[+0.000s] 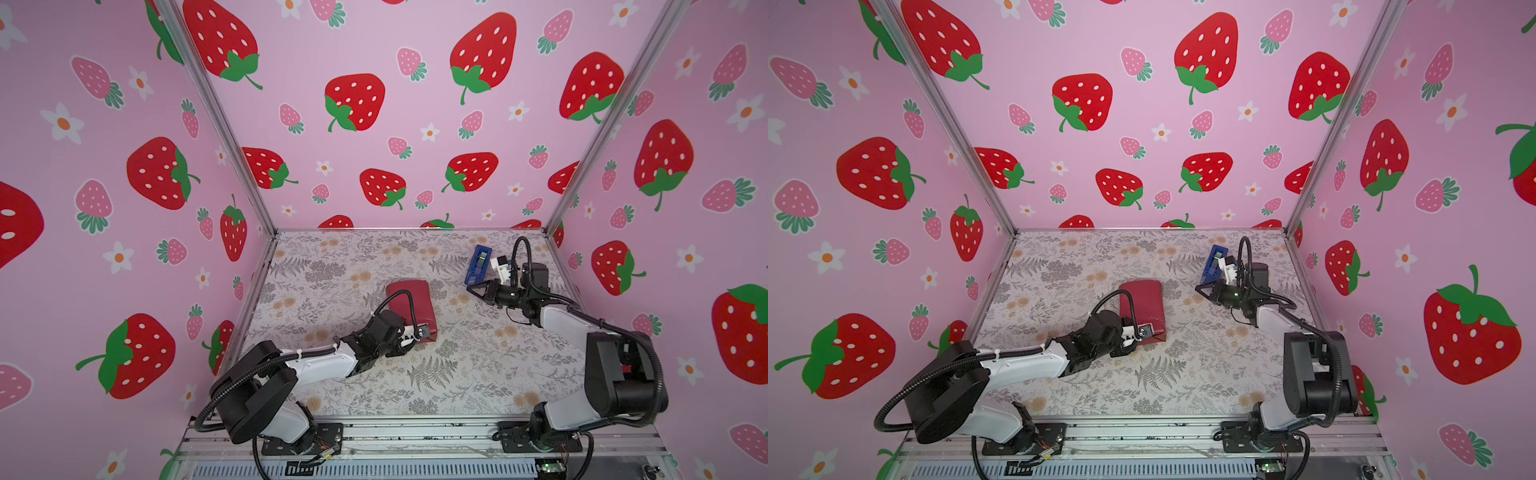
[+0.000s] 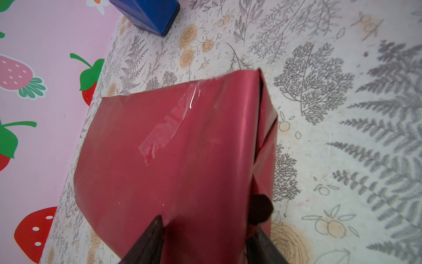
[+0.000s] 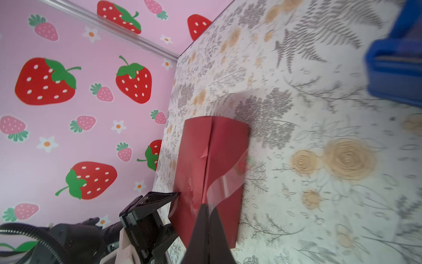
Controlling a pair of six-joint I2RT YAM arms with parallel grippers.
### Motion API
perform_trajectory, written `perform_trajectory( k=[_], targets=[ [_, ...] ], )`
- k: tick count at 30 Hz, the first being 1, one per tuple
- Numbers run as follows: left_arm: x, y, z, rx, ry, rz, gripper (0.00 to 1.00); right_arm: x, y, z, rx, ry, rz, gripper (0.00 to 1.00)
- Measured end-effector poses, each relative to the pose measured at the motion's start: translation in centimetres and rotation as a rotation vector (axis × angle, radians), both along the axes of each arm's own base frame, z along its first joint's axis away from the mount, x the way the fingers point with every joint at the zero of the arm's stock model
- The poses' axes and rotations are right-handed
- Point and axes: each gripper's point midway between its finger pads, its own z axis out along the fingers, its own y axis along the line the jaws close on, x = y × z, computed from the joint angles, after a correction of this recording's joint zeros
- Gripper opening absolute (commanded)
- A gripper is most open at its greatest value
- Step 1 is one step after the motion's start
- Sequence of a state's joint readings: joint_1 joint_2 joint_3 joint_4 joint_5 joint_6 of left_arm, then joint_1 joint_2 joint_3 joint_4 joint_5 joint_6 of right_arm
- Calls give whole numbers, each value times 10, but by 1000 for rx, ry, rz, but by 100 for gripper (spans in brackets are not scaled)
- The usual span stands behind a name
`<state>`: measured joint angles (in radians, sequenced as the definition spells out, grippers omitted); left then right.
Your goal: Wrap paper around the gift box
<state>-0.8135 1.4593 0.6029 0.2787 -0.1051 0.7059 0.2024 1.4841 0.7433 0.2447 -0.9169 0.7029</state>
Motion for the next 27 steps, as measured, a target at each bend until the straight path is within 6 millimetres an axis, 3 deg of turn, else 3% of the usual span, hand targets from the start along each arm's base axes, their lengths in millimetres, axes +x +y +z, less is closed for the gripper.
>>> perform_trajectory(
  k=[7,11,16,22,27],
  targets=[
    [0,0,0,-1,3,2,57,-77,67,-19,-3,-9,203,0],
    [0,0,0,-1,4,2,57,-103,90,-27,-17,-48,261,0],
    [0,0,0,-1,4,2,57,-115,109,-30,-16,-104,290,0],
    [0,0,0,1,5,2,56,-124,127,-51,-24,-92,324,0],
    [0,0,0,1,6,3,55,-136,128,-62,-29,-74,331,0]
  ],
)
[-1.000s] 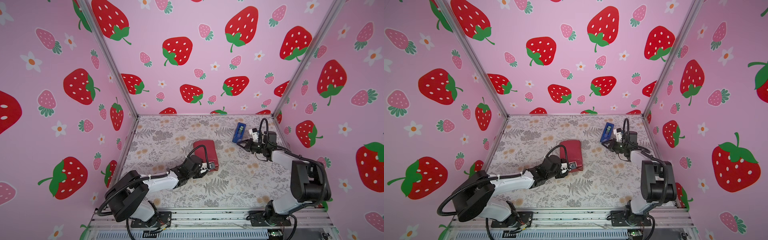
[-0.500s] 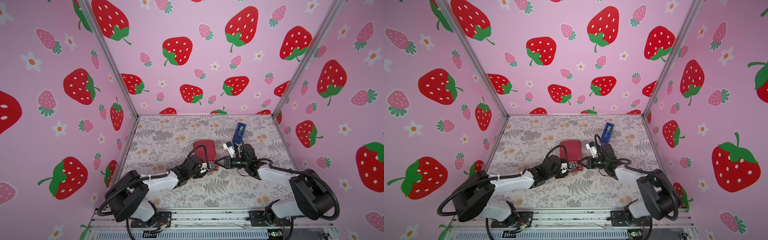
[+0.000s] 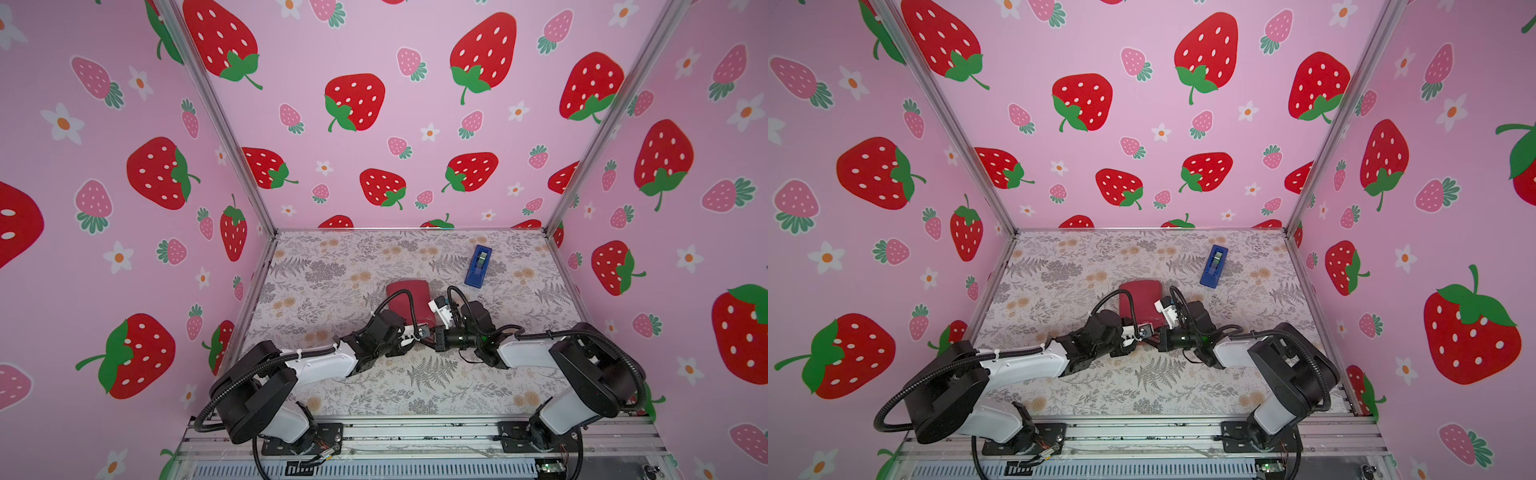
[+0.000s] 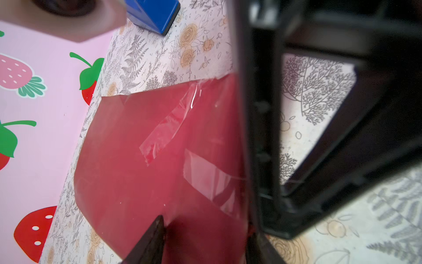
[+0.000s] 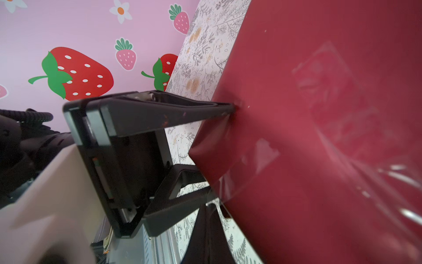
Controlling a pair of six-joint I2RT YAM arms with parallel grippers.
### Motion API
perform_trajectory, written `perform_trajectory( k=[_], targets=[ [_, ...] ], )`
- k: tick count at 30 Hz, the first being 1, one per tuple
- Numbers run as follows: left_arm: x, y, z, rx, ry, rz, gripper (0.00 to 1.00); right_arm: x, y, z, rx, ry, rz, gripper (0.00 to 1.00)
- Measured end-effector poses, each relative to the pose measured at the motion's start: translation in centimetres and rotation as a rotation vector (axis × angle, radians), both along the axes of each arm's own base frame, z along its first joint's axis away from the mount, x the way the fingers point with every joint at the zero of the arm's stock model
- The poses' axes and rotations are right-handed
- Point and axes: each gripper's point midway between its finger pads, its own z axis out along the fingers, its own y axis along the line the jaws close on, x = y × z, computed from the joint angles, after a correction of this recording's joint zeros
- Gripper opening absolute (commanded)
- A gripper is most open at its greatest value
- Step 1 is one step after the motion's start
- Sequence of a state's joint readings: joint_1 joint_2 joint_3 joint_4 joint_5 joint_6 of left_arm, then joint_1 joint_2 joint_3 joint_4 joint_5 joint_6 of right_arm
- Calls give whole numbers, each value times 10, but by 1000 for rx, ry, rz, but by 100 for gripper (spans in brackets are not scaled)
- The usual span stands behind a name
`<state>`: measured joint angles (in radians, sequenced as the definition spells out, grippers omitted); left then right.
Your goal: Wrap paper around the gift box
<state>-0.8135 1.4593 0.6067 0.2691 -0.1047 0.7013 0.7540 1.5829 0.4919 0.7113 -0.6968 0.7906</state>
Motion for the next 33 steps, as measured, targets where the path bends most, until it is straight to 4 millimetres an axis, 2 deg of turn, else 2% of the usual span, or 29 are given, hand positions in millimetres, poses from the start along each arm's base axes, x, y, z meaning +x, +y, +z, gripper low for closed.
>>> perform_trajectory(
  k=[7,19,33],
  targets=[
    [0,0,0,0,0,0,55,-3,-5,-8,-11,-4,-19,0],
    [0,0,0,3,3,0,54,-7,3,-14,3,6,-5,0],
    [0,0,1,7,6,0,50,-5,5,-12,7,4,-21,0]
  ],
)
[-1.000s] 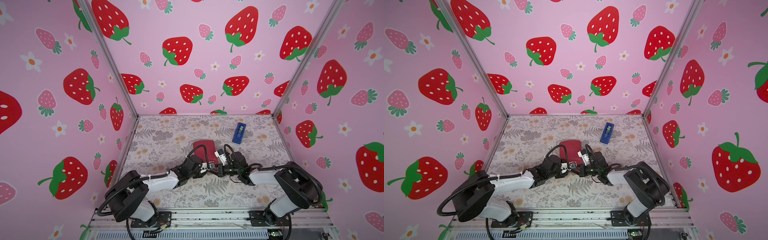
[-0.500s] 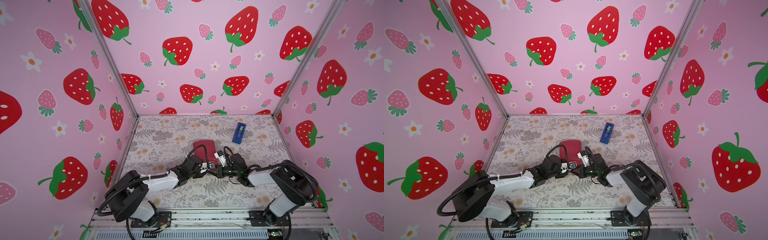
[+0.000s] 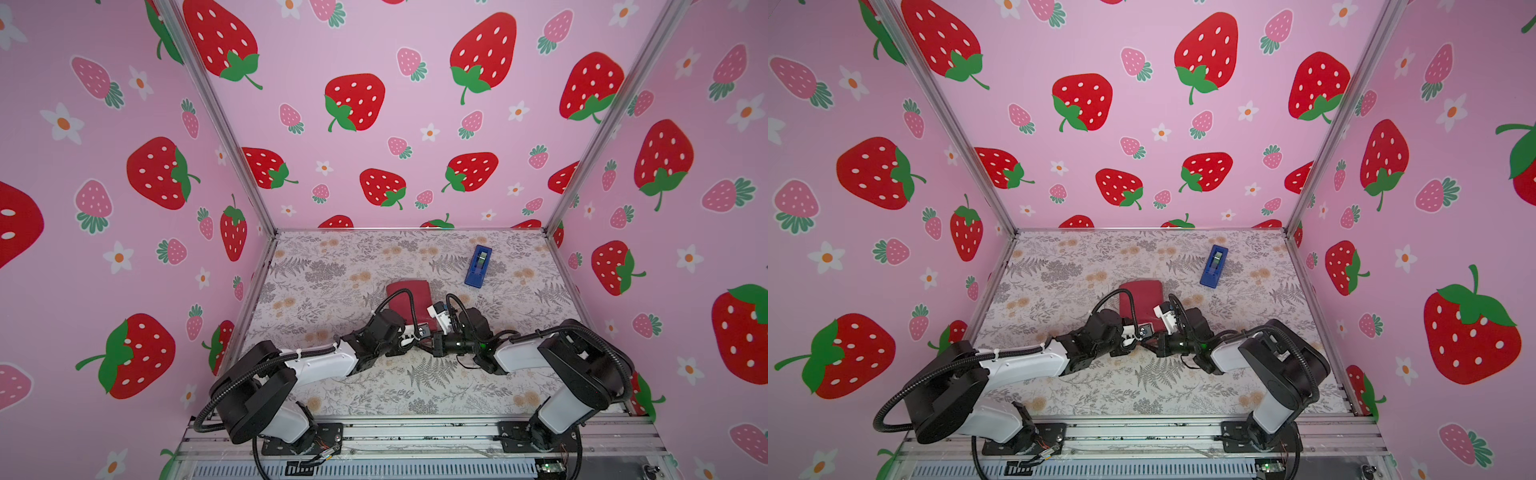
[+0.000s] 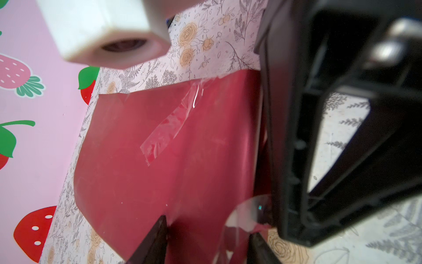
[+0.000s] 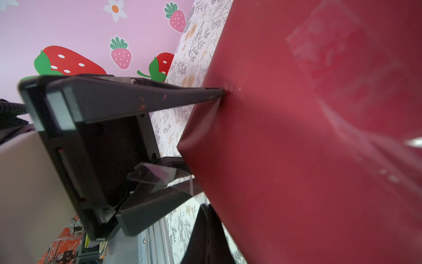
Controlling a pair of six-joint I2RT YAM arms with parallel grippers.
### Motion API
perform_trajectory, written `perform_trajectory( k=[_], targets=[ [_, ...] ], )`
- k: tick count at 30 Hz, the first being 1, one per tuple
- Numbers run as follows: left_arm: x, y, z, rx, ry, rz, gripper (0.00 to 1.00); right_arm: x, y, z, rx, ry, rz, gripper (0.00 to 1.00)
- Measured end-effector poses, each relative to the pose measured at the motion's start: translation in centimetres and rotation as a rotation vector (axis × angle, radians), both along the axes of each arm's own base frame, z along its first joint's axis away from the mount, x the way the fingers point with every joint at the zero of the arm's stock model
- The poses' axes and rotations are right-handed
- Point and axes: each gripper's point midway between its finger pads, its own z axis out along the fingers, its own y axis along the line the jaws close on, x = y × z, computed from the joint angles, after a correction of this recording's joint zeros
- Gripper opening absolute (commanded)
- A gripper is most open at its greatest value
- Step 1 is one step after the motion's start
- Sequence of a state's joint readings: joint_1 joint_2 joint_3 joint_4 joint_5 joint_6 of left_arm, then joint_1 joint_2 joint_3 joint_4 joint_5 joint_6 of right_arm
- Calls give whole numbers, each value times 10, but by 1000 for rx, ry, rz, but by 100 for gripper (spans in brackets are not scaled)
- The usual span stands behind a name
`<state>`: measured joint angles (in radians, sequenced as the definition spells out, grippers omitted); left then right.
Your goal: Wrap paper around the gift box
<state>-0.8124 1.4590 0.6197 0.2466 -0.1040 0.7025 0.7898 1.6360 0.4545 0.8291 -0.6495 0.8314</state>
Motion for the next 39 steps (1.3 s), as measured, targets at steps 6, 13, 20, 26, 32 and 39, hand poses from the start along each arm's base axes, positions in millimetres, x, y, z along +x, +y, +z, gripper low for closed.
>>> perform_trajectory(
  k=[6,13,20,26,32,39],
  targets=[
    [0,0,0,0,1,0,48,6,0,12,16,-17,-35,0],
    [0,0,1,1,3,0,47,9,-1,15,16,19,-68,0],
    [1,-1,1,1,3,-1,44,8,-4,33,52,-10,-80,0],
    [1,-1,2,0,4,-1,43,5,-5,33,62,-18,-76,0],
    [1,-1,2,1,5,-1,43,-1,-4,19,47,-15,-56,0],
    [1,-1,2,2,6,-1,42,1,-2,-2,21,-4,-58,0]
  ],
)
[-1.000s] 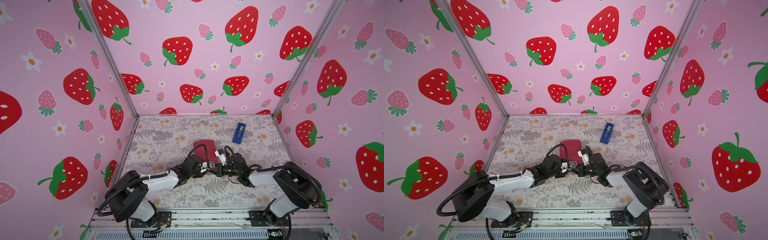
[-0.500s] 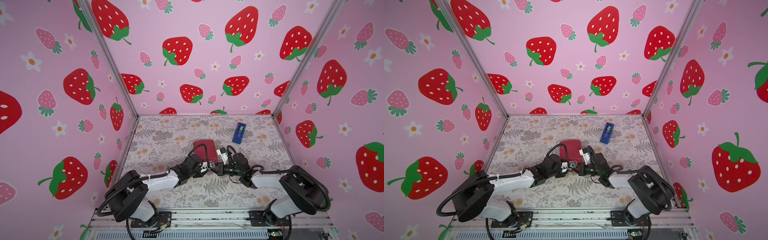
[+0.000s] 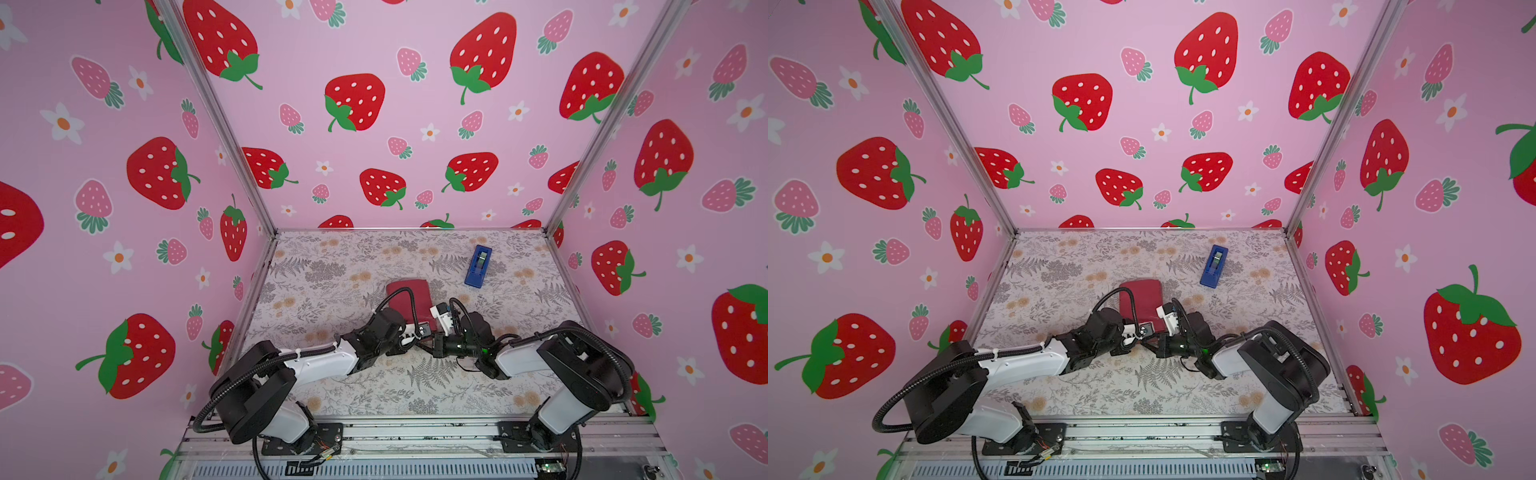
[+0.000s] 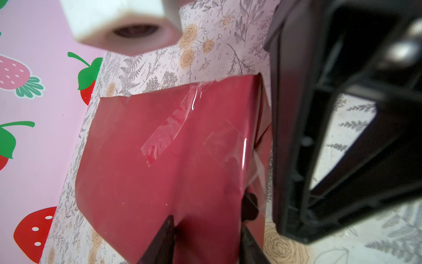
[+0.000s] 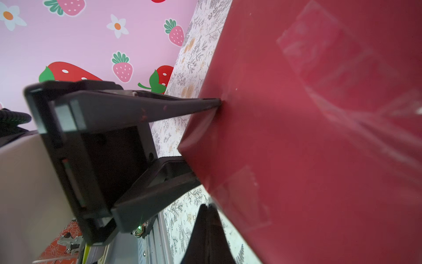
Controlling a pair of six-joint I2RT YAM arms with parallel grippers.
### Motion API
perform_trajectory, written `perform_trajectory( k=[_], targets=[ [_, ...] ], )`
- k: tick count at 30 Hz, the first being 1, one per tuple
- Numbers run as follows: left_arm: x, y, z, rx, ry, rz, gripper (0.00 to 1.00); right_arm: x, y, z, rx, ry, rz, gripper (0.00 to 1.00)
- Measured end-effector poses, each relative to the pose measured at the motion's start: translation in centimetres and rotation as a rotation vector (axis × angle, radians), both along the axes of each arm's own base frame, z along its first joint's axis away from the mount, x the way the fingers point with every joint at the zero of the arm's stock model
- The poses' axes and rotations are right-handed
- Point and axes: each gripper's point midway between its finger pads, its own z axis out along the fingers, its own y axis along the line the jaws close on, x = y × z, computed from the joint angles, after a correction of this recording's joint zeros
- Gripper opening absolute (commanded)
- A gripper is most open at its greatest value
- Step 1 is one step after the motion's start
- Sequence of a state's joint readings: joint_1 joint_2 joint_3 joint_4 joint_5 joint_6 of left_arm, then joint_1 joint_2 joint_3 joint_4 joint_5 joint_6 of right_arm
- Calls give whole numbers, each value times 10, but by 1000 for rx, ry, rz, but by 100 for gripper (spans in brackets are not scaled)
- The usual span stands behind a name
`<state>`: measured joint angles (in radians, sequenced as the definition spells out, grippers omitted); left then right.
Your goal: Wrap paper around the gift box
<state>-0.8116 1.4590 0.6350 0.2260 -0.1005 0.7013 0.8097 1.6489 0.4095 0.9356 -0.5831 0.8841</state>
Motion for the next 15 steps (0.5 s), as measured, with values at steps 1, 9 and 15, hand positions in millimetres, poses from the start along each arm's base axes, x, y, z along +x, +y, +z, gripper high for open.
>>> perform_trajectory(
  k=[1,9,15],
  targets=[
    [0,0,0,0,0,0,42,1,0,0,0,-5,-2,0],
    [0,0,0,0,1,0,42,5,1,-3,-5,-31,-9,0],
    [0,0,0,3,3,0,42,3,-4,12,4,-54,-19,0]
  ],
)
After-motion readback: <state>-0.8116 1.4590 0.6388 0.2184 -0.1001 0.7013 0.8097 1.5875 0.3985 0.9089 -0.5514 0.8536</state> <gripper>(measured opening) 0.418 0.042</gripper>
